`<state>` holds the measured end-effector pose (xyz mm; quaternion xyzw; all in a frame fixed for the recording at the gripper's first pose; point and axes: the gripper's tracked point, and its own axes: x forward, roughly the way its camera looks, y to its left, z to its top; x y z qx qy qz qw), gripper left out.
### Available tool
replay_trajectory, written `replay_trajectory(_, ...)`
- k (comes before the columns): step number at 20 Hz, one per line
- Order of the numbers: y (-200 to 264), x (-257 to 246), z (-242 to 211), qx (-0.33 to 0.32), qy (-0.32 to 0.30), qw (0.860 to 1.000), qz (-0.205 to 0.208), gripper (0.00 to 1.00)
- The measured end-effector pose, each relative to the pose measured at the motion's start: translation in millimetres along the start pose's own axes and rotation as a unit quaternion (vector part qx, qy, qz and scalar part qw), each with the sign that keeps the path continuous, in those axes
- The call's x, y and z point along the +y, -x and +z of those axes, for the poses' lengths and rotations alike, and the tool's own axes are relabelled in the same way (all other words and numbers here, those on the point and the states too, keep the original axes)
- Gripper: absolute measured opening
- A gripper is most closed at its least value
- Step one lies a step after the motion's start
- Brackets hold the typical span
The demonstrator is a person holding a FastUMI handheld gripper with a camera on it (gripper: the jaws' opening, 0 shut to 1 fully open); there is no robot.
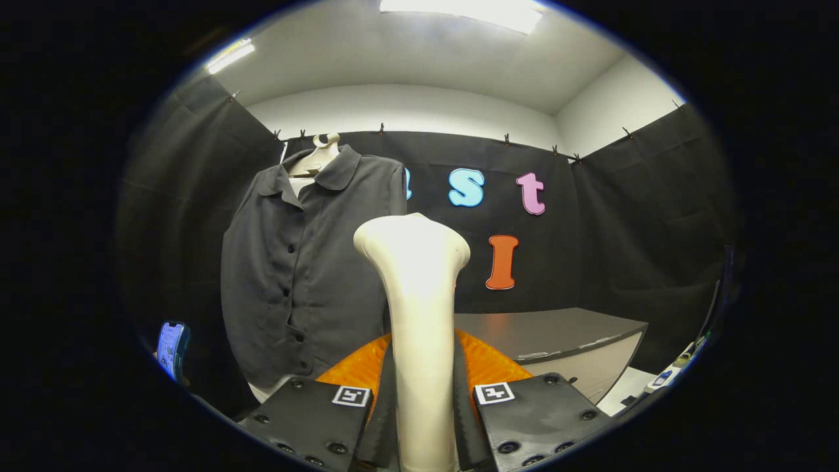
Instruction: Iron the clothes twice with a garment steamer, once on the left side and once on the right side.
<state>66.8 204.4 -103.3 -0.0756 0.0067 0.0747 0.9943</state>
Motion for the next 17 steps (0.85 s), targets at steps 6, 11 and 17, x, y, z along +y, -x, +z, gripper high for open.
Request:
replay_trajectory(6, 10, -12, 0, 0.0, -0.004, 1.0, 0.014, 0.44)
replay_trajectory(11, 22, -24, -1, -0.003, -0.009, 1.0, 0.015, 0.44)
replay_trajectory(17, 30, -35, 2, -0.009, -0.013, 1.0, 0.009, 0.44)
